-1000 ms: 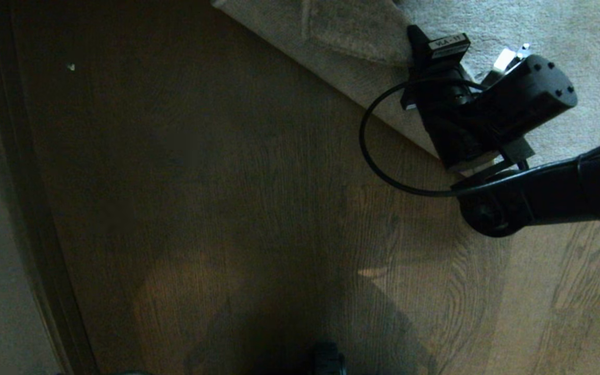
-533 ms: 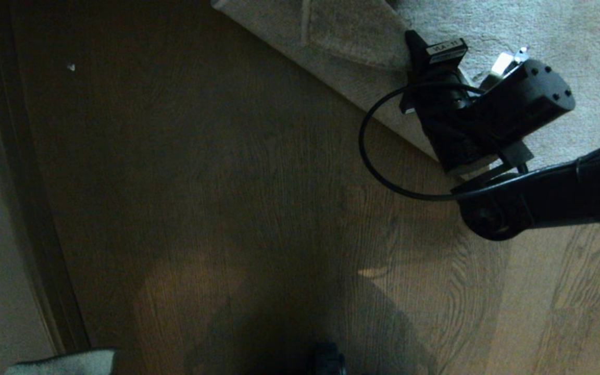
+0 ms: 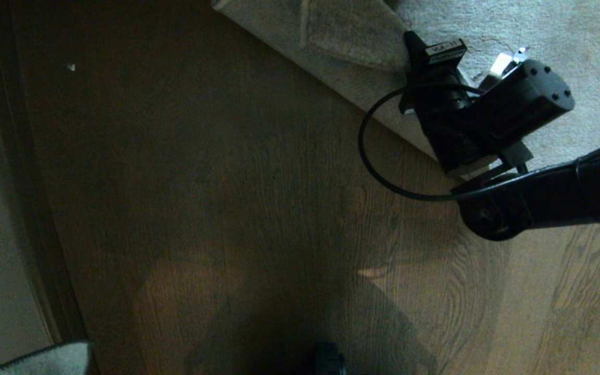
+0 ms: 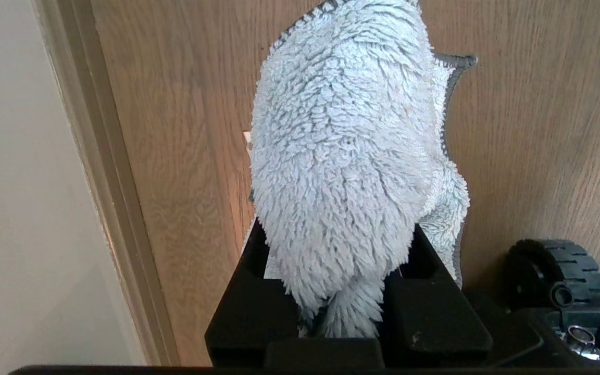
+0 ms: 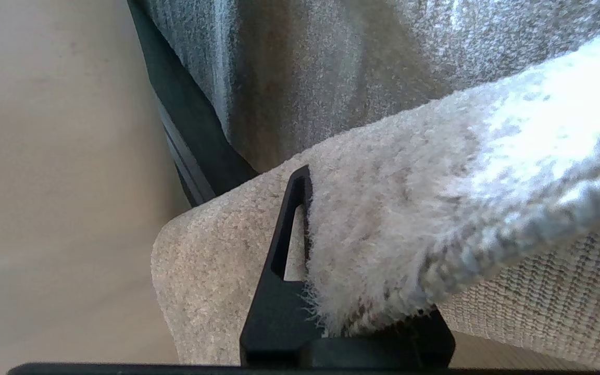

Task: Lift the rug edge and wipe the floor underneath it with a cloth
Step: Lay down the carpet

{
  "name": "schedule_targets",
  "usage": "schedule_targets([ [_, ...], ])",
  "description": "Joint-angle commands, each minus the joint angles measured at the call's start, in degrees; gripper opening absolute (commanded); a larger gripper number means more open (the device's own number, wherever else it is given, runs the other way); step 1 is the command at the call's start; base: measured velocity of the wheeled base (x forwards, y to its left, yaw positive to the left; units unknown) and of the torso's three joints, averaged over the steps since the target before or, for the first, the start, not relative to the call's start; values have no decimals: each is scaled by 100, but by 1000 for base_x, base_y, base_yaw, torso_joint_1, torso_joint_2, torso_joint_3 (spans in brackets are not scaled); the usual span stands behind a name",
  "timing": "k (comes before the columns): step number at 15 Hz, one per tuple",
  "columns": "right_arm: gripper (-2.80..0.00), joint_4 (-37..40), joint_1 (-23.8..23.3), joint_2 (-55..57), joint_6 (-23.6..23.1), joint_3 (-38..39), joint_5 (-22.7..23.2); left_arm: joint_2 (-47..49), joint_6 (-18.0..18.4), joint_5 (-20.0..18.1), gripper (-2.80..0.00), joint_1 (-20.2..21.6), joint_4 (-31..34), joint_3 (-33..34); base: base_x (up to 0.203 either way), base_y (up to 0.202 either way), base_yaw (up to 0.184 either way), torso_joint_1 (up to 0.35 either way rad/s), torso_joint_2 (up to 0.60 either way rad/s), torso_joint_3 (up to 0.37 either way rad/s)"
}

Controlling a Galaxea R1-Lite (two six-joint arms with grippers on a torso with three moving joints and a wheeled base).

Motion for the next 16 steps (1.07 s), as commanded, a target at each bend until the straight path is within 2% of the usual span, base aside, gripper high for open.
schedule_targets([
  [1, -280, -53, 62, -114, 42, -31, 66, -46, 0, -1, -280, 0, -13, 0, 0, 0, 0, 0, 0, 0],
  [9, -280, 17, 861, -632, 52, 169, 96, -46, 0, -1, -280, 0, -4, 0, 0, 0, 0, 0, 0, 0],
  [16, -280, 6, 984, -916, 51, 756, 102, -46, 0, -1, -280, 0, -4, 0, 0, 0, 0, 0, 0, 0],
])
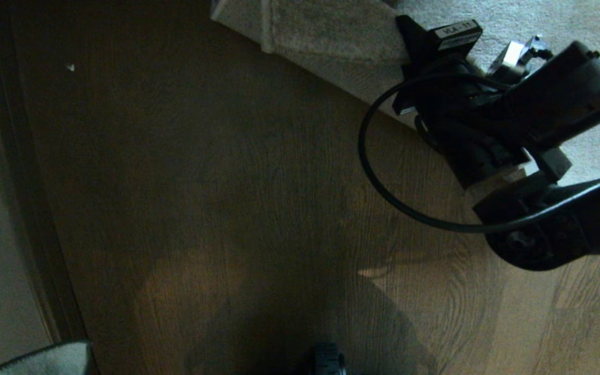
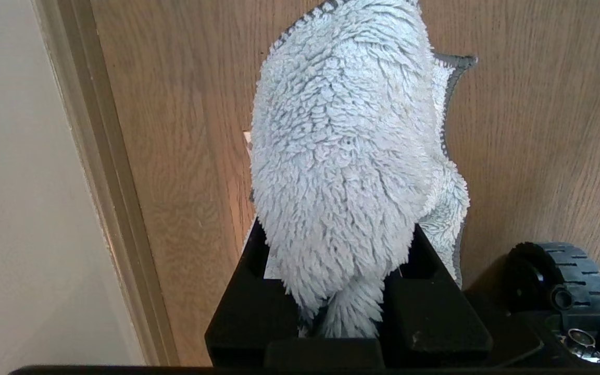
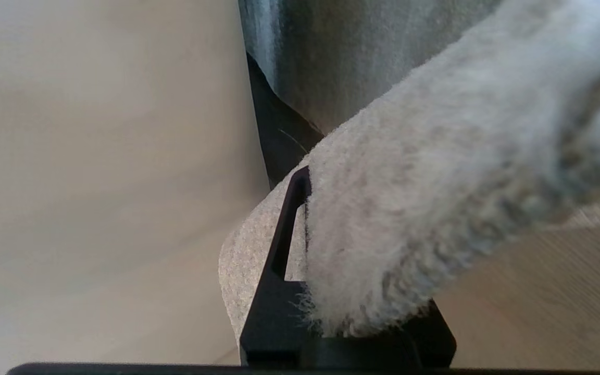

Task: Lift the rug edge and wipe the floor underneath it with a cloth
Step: Lay down the carpet

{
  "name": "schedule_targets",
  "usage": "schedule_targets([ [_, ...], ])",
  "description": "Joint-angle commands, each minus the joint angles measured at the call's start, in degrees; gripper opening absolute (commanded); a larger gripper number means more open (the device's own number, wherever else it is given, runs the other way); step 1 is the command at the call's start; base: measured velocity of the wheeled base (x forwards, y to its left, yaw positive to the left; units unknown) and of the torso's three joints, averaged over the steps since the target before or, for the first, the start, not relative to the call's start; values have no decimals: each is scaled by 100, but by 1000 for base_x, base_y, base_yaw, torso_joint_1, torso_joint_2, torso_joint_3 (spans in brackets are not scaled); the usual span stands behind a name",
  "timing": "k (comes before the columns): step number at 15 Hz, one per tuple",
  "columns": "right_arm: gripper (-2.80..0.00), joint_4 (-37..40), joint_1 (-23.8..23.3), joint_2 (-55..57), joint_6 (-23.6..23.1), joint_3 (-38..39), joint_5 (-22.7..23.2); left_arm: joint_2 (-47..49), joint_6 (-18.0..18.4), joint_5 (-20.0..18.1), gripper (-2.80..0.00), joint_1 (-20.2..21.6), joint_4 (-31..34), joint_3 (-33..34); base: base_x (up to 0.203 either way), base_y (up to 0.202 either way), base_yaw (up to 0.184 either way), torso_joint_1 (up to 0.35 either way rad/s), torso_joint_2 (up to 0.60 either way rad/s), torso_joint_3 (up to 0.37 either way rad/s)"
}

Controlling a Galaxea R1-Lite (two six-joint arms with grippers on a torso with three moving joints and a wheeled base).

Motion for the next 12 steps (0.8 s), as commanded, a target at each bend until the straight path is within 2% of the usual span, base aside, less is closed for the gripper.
schedule_targets([
  [1, 0, -17, 16, -126, 30, 125, -4, -2, 0, 0, -280, 0, 0, 0, 0, 0, 0, 0, 0, 0],
  [6, 0, -320, 191, -232, 58, 889, -3, -2, 0, 0, -280, 0, 0, 0, 0, 0, 0, 0, 0, 0],
  [12, 0, -983, 1392, 229, 53, 2223, -116, -2, 0, 0, -280, 0, 0, 0, 0, 0, 0, 0, 0, 0],
])
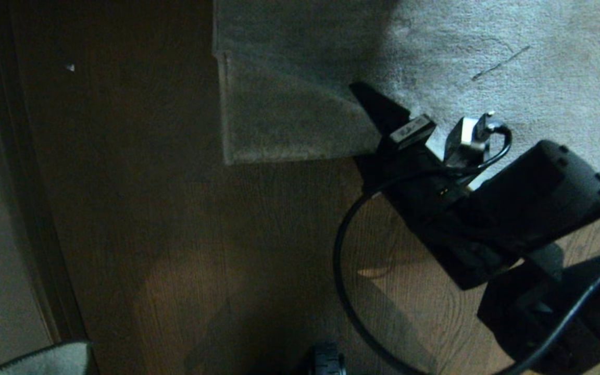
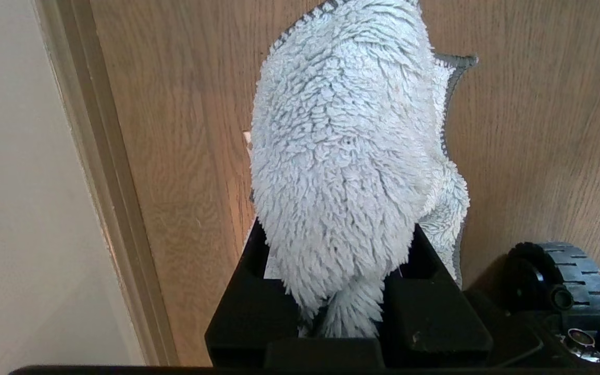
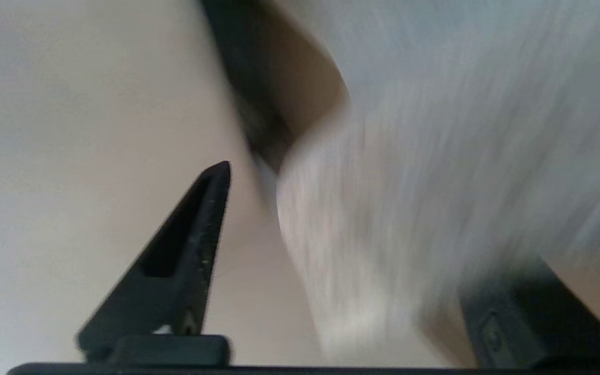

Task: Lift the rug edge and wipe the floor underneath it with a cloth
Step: Lay down the carpet

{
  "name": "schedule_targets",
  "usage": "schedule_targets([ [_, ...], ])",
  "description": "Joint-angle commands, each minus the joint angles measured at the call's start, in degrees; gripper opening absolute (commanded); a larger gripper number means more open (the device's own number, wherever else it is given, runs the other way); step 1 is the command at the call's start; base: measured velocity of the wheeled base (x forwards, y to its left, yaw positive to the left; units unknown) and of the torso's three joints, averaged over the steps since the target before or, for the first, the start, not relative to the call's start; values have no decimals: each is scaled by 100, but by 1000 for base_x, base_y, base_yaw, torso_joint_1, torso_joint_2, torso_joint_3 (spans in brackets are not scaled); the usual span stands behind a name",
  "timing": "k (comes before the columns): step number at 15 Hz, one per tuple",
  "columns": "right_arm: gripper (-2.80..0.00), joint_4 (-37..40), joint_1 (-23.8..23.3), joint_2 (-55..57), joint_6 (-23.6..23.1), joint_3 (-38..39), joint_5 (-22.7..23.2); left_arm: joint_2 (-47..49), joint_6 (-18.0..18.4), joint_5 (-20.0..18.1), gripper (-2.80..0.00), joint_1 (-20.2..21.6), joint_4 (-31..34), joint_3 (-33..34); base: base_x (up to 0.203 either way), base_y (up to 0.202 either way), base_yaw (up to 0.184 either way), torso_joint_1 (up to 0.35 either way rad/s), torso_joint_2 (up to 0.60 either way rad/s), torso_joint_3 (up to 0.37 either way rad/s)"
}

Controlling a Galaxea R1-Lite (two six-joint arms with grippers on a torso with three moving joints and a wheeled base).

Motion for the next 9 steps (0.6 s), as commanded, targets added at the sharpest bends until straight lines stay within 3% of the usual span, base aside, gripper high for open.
schedule_targets([
  [1, 0, -268, 432, 430, 43, 279, -135, -2, 0, 0, -280, 0, 0, 0, 0, 0, 0, 0, 0, 0],
  [9, 0, -272, 572, 1539, -26, 504, -204, -2, 0, 0, -280, 0, 0, 0, 0, 0, 0, 0, 0, 0],
])
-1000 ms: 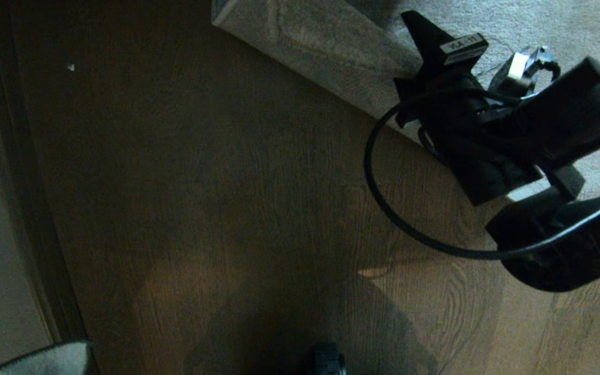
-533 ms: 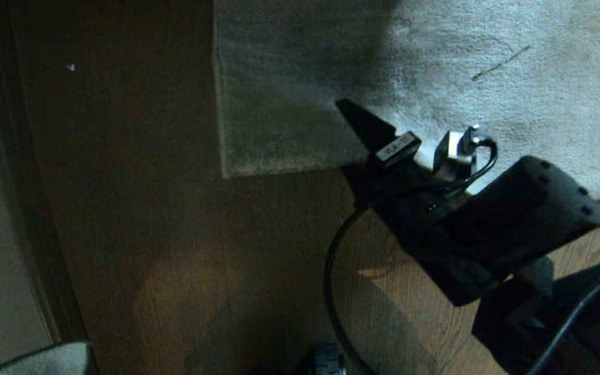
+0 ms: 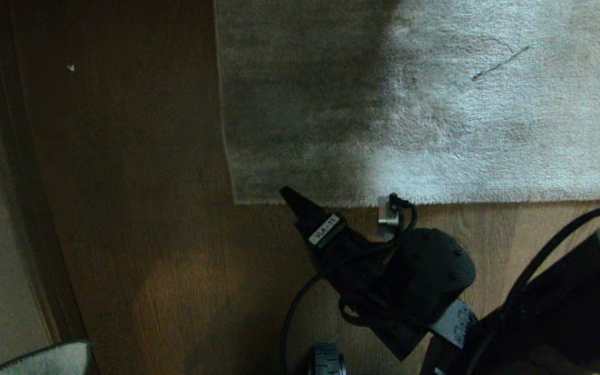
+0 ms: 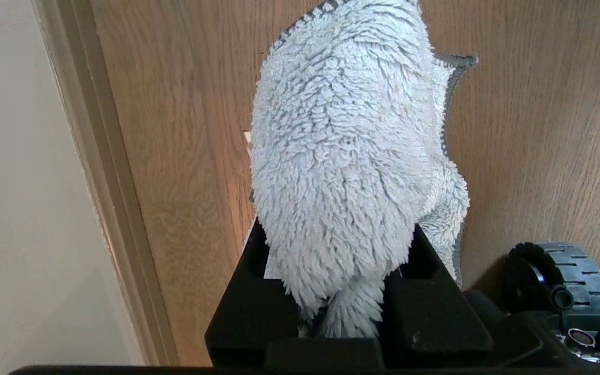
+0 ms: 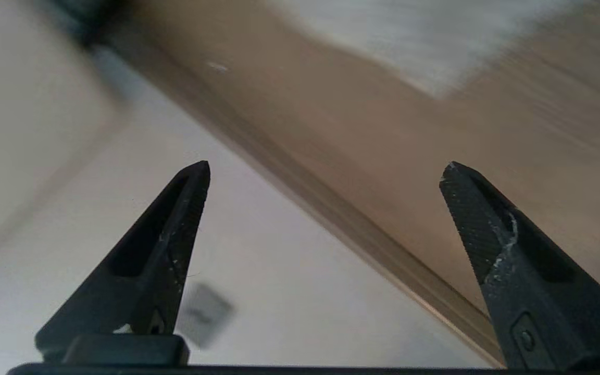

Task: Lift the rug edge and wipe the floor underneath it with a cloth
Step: Lay down the carpet

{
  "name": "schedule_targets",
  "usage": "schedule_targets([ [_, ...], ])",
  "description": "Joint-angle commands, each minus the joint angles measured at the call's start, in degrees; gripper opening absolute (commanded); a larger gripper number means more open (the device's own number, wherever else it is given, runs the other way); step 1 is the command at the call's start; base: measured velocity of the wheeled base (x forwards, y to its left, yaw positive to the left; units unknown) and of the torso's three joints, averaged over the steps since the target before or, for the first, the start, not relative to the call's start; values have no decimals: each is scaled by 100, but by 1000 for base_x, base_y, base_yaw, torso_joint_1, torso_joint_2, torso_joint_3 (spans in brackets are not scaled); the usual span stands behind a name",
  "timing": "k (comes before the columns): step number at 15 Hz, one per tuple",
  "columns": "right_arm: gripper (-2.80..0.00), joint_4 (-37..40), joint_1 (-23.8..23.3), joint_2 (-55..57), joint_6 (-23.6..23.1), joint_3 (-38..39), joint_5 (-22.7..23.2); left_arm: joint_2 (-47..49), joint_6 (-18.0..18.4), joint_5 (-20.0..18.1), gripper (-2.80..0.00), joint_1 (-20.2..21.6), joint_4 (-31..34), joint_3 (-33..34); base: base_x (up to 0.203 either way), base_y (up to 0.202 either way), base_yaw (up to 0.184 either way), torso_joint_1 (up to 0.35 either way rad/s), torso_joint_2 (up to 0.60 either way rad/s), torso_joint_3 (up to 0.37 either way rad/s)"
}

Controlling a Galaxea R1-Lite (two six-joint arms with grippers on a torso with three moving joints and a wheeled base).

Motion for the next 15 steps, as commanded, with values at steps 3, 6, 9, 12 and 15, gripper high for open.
schedule_targets([
  [3, 0, -267, -146, 211, -59, 330, -189, -2, 0, 0, -280, 0, 0, 0, 0, 0, 0, 0, 0, 0],
  [6, -280, -267, -385, 99, -124, 356, -211, -2, 0, 0, -280, 0, 0, 0, 0, 0, 0, 0, 0, 0],
  [9, -280, -267, -719, -139, -125, 355, -245, -2, 0, 0, -280, 0, 0, 0, 0, 0, 0, 0, 0, 0],
  [12, -280, -263, -1107, -310, -125, 363, -350, -2, 0, 0, -280, 0, 0, 0, 0, 0, 0, 0, 0, 0],
  [15, -280, -263, -1506, -333, -125, 381, -361, -2, 0, 1, -280, 0, 0, 0, 0, 0, 0, 0, 0, 0],
])
